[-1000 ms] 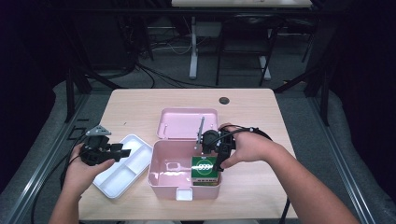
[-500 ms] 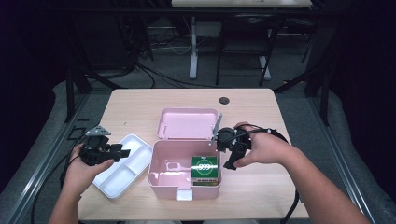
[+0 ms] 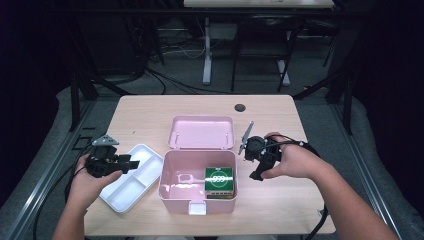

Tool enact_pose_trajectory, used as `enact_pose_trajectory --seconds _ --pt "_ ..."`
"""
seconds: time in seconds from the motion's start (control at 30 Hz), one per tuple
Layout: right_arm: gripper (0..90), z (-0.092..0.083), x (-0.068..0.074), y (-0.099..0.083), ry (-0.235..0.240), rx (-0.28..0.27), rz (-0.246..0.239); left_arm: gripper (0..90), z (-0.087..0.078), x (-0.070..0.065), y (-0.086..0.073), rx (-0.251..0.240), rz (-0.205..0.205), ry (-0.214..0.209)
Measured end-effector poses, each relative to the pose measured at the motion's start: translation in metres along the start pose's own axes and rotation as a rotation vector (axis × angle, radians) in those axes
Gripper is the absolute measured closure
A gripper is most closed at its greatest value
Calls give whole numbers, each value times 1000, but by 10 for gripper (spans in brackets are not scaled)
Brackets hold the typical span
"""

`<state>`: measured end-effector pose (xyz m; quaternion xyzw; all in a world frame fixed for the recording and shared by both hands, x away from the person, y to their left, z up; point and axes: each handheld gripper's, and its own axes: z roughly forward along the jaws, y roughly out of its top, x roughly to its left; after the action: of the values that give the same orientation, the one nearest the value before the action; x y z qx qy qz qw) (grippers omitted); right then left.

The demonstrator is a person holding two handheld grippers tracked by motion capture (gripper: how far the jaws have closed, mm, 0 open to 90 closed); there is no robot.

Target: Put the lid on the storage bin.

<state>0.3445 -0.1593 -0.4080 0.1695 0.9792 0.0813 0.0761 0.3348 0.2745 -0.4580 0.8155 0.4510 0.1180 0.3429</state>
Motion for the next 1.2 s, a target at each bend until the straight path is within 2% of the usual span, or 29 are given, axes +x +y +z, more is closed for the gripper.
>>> enact_pose_trajectory --seconds 0.07,0.23,0.27,0.37,0.5,0.67,0.7,0.73,0.8,0.9,1.0,1.1,1.17,1.2 --pt "380 3 -2 -3 15 -9 20 551 0 0 0 8 3 4" --pt "388 14 -5 -11 -19 -43 77 552 0 3 0 14 -3 7" --pt "388 16 -7 -13 -9 -44 90 552 0 4 0 19 -1 8" --pt "388 21 -10 -19 -25 -77 147 552 -1 7 0 21 -13 16" --pt "393 27 -16 -31 -61 -155 248 569 -2 9 -3 40 -6 14" --pt "403 32 -16 -44 -110 -246 356 569 -1 11 -9 49 -8 13" --pt "403 32 -16 -44 -110 -246 356 569 -1 11 -9 49 -8 13" --pt "403 34 -15 -48 -118 -278 381 569 -1 11 -10 53 -4 11" --pt "404 35 -14 -51 -124 -298 415 570 2 10 -12 64 -6 8" --pt "403 36 -11 -54 -143 -329 436 574 6 10 -14 74 0 11" --pt "404 35 -9 -56 -136 -366 462 574 6 11 -16 83 4 14" --pt "407 34 -5 -58 -165 -391 484 575 5 12 -15 87 4 22" --pt "407 35 -2 -61 -175 -404 492 577 4 12 -14 96 30 37" --pt "407 36 -2 -62 -164 -420 495 578 3 12 -14 102 39 46"
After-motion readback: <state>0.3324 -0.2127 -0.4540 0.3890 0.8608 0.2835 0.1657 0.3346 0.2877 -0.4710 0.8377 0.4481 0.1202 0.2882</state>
